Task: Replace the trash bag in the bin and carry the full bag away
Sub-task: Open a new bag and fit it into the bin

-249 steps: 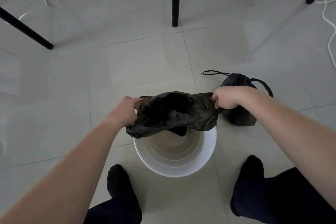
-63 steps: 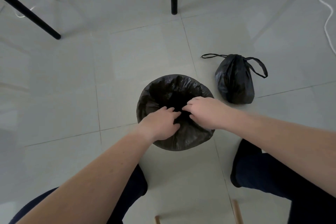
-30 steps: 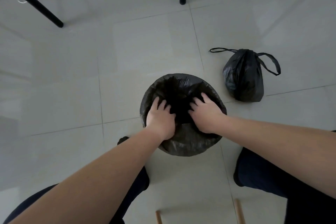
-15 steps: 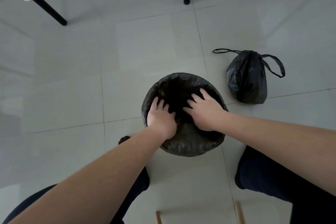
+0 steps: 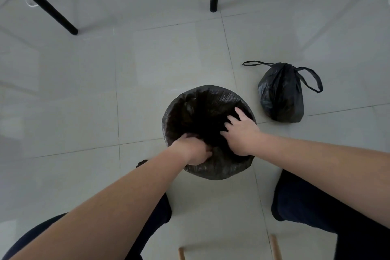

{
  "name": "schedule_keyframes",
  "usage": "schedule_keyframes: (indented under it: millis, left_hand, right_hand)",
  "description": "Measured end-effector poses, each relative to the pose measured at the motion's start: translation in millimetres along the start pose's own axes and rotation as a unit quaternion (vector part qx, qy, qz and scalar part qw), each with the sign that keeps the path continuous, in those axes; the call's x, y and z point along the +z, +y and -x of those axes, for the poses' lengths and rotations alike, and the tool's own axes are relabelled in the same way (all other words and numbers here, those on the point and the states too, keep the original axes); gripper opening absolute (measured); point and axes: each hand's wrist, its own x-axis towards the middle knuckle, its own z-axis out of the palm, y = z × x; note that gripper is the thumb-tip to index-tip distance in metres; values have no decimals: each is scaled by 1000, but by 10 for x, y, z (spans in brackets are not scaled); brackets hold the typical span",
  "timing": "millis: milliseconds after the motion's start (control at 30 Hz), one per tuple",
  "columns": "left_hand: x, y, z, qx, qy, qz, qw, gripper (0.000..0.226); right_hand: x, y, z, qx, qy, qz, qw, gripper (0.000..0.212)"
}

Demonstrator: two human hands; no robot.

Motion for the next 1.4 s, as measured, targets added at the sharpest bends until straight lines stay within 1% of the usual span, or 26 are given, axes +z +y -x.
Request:
schedule_keyframes:
  millis: [67,133,167,233,300,333,400,433,533,567,633,700,767,833,867,900,967,1033,1100,1133,1200,1233,1267,1300,1333,1400]
  left_hand:
    - [40,-58,64,-45,-78,-104,991,57]
    - [21,-123,134,-61,-99,-193,974,63]
    - [-2,-136,139,-58,-89,-205,973,62]
    - [-39,-119,105,-44,-37,-177,983,56]
    - [-13,-72,16,-20,45,-127,991,52]
    - [23,-43,-22,-9,74,-110,991,52]
    - [83,14,-45,-12,59,-110,992,53]
    - [96,33,-30,-34,30,-134,990,56]
    - [61,29,129,-138,-6,-238,961,71]
    - [53,-2,151,-158,-1,-253,955,73]
    - [21,-38,164,-176,20,-268,947,70]
    - [-21,-11,151,-167,58,-272,946,63]
    - [-27,44,106,-124,109,-232,959,59]
    - [14,94,66,-78,118,-172,975,61]
    - [61,98,58,-78,91,-159,980,62]
    - [127,80,46,-98,58,-168,979,65]
    - [206,14,83,-160,12,-237,958,72]
    - [212,-51,127,-185,-2,-283,941,74]
    - [159,-61,166,-181,10,-296,938,71]
    - [132,-35,173,-169,23,-290,942,68]
    - [124,34,145,-118,65,-235,963,64]
    - [138,68,128,-88,81,-196,973,62]
    - [153,106,123,-67,77,-164,981,62]
    - [177,128,120,-62,55,-154,985,61]
    - [196,140,136,-76,25,-169,982,62]
    - [209,111,211,-132,-21,-239,962,67]
  right_hand:
    - [32,-26,57,17,-133,69,989,62]
    - [3,-64,125,11,-202,73,977,65]
    - [-35,-93,146,-1,-215,44,976,61]
    - [-82,-123,154,-43,-179,-74,980,49]
    - [-95,-121,147,-85,-73,-187,976,39]
    - [-76,-112,127,-95,-11,-196,976,37]
    - [14,-77,57,-81,80,-107,988,42]
    - [57,-63,48,-57,70,-46,995,49]
    - [108,-74,137,32,-101,85,991,65]
    - [84,-98,178,38,-152,96,983,67]
    - [-25,-159,269,14,-189,58,980,59]
    - [-93,-188,305,-21,-156,-6,987,46]
    - [-74,-141,270,-35,-46,-34,998,42]
    - [34,-76,195,-33,33,-11,999,47]
    - [83,-41,194,-23,23,14,999,52]
    - [104,-26,225,-7,-18,45,999,56]
    - [100,-48,313,15,-116,103,988,62]
    - [32,-91,397,2,-162,102,981,59]
    - [-49,-116,436,-28,-158,35,986,48]
    - [-61,-113,431,-39,-128,-15,991,44]
    - [-43,-74,379,-58,3,-63,996,40]
    - [1,-52,320,-62,74,-54,994,39]
    - [57,-26,269,-61,113,-37,991,41]
    - [92,4,270,-48,110,-21,992,45]
    - [119,29,284,-25,75,2,997,51]
    - [92,19,358,23,-45,77,996,61]
